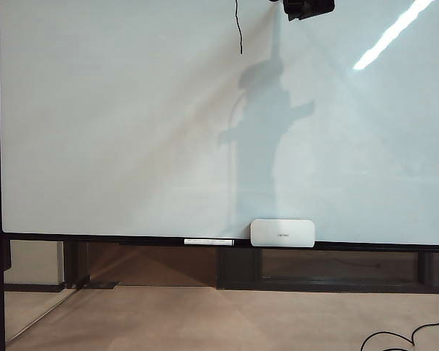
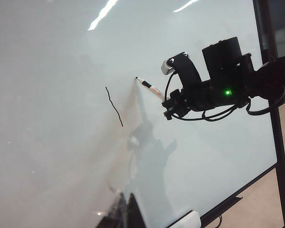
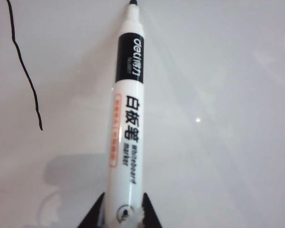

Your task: Reach to the right to find the marker pen, pick it up, and write the number 15 on the whiteboard.

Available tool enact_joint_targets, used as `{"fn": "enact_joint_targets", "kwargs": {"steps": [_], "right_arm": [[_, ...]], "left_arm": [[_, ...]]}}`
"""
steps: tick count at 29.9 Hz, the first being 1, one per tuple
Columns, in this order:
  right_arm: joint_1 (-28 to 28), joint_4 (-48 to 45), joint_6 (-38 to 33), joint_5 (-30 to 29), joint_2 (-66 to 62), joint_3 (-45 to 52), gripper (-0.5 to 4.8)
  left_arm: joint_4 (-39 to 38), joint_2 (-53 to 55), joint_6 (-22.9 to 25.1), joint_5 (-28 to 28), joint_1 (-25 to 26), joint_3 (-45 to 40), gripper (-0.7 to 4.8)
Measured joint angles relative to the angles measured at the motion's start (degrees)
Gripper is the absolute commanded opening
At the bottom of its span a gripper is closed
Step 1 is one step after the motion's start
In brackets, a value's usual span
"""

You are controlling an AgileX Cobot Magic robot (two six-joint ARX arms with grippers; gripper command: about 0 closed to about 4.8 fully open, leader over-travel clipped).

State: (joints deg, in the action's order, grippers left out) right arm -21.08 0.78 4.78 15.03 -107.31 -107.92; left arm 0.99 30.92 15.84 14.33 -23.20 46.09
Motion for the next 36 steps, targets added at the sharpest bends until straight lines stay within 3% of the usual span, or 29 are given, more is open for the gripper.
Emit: {"fn": "enact_joint_targets", "kwargs": {"steps": [36], "right_arm": [[0.76, -1.79, 0.0, -1.62, -1.66, -0.02, -0.02]], "left_arm": [[0.02, 0.0, 1.46, -0.02, 0.02, 0.0, -0.05]]}}
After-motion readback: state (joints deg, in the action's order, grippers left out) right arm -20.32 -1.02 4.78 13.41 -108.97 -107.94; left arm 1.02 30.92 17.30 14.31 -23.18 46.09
